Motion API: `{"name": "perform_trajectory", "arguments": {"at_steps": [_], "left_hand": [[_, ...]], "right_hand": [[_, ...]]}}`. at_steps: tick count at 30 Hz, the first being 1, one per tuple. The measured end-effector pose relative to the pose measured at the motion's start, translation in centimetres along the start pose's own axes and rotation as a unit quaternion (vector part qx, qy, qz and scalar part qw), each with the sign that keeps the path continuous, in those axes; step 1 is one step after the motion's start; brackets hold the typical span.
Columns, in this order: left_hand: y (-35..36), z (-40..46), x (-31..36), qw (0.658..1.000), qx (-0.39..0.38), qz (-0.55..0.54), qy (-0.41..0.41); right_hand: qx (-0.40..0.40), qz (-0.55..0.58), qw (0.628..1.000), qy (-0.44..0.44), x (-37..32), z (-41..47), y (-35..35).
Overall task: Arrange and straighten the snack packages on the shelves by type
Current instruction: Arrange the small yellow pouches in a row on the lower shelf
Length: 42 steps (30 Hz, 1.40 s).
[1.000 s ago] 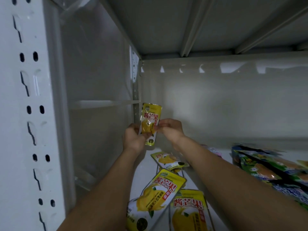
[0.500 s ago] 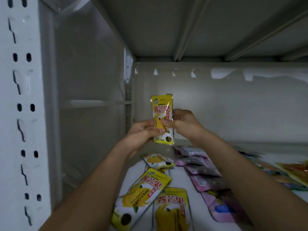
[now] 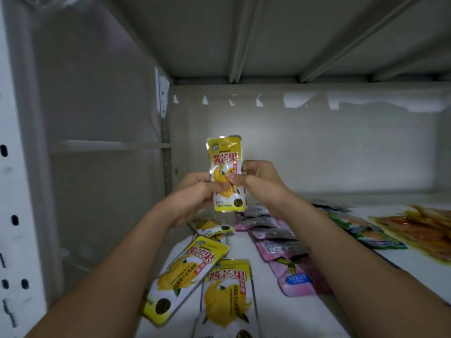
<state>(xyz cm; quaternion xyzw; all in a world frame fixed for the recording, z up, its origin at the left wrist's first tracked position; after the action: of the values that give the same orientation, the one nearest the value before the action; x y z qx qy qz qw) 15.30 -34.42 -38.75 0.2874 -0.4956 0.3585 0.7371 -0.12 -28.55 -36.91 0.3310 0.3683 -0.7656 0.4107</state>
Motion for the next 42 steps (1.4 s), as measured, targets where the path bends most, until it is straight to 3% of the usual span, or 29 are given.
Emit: {"name": "perform_trajectory", "arguments": {"at_steps": [8,18,30,34,42], "left_hand": [[0.1,0.1,0.4,0.998,0.039,0.045,0.036],[0.6,-0.4,1.1,0.996,0.001,0.082,0.042],[0.4,-0.2,1.2,0.997,0.033,0.049,0.044],[-0.1,0.1,1.3,0.996,0.069,-0.023,0.055],[-0.2,0.0,1.7,0.992,0.081,-0.036,0.093]], "right_hand": [[0.017,-0.023,1.000,0.004,-0.5,-0.2,-0.2],[0.032,0.016,0.999,-0.027,-1.0,-0.3,-0.3],[0.047,0.021,0.999,-0.019,-0.6,0.0,0.1],[0.025,-0.040,0.999,-0.006,0.2,0.0,0.6],[-0.037,-0.093,0.995,-0.005,0.5,-0.4,1.2]]}}
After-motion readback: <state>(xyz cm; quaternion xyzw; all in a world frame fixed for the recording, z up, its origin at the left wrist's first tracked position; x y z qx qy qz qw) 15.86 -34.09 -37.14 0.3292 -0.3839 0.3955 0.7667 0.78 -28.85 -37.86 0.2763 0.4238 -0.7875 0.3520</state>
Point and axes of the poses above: each hand's wrist, its own z-axis towards the middle knuckle, its own y-axis out of the palm, x = y × z, the point moved 3 cm from there along z, towards the middle knuckle, and after that the axes turned 11 degrees about -z, right-handed, at the moved point
